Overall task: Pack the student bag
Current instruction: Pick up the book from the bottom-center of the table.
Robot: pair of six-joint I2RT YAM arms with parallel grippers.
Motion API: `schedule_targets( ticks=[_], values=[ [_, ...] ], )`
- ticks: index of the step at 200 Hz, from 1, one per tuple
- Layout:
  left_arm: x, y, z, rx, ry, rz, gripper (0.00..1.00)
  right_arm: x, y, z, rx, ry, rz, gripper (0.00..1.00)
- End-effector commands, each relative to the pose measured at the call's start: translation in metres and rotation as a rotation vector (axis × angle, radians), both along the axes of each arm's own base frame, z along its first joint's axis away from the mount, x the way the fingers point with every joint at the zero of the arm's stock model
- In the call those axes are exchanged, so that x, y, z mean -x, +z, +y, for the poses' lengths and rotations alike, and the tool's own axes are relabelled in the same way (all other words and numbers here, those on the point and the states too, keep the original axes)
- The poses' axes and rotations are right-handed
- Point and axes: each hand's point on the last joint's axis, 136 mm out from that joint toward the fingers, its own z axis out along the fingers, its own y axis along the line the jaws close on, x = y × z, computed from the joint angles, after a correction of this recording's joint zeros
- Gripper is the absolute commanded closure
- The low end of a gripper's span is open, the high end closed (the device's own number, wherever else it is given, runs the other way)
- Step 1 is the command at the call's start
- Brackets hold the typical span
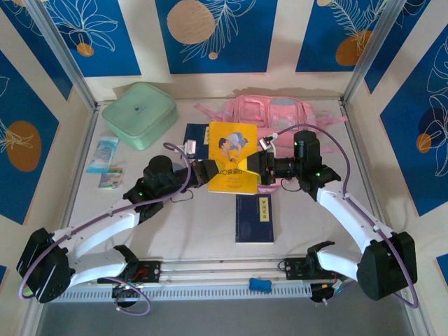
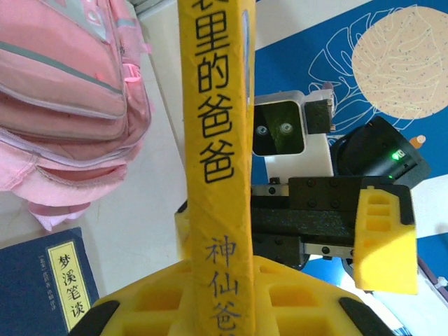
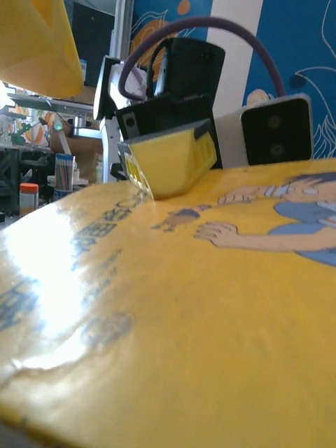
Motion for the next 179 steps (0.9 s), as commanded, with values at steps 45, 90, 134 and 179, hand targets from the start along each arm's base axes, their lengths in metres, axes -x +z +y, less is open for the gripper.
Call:
schedule_targets(
  ticks=[45, 90, 134, 179],
  values=[
    [-0.004, 0.028, 0.001, -0.024, 0.022, -0.126, 1.0, 0.015, 0.039, -0.014, -0.049, 0.009, -0.037, 0.26],
    [-0.003, 0.02, -0.001, -0.042, 0.009, -0.118, 1.0, 0.0, 0.016, -0.016, 0.004, -0.01, 0.05, 0.59],
    [-0.007, 0.013, -0.005, -0.078, 0.003, -0.106, 0.93, -0.007, 0.018, -0.026, 0.024, -0.061, 0.036, 0.88],
    [-0.014, 0.017, -0.002, -0.232, -0.006, -0.197, 0.58, -0.015, 0.024, -0.055, 0.091, -0.18, 0.034, 0.98]
  ],
)
